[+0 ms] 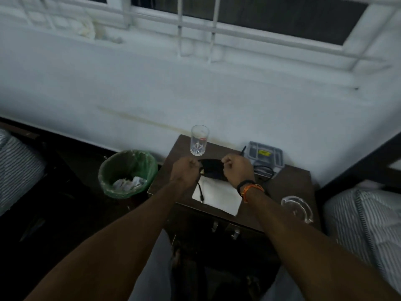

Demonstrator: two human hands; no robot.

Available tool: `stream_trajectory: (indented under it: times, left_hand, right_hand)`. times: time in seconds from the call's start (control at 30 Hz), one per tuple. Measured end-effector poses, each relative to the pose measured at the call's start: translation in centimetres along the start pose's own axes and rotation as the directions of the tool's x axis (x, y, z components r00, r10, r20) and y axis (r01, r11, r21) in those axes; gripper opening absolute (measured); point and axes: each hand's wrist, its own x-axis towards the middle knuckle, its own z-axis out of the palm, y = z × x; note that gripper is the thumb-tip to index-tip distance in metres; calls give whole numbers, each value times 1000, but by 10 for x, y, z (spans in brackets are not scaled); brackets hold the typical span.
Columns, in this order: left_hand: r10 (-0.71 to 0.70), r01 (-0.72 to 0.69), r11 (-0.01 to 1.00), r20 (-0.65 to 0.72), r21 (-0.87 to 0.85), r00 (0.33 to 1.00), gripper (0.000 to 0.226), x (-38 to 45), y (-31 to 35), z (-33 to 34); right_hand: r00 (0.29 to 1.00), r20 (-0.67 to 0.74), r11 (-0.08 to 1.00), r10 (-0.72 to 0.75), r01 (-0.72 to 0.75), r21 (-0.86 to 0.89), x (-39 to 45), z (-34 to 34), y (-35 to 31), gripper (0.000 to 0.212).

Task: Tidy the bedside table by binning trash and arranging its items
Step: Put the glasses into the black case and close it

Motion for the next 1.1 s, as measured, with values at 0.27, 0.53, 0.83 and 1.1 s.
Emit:
stream_trajectory:
  times: [0.27,0.53,0.83,1.1]
  left_hand:
    - [96,-101,994,-131,-36,987,17,-2,9,42]
    - [252,-249,968,-203,38,946,6,28,-11,68]
    - [266,-277,961,-280,0,922,38,52,-28,69]
    - [350,-351,937,70,-2,934,14,69,-36,63]
  right_hand:
    - [980,-93,977,175,-161,140,-35,-10,81,21]
    - [963,-202,973,176,-139,186,-50,-7,123,15]
    - [927,-299,962,227,-261,-77,-48,-13,149,18]
    - [967,-49,873,250,-247,-421,-32,-13,177,23]
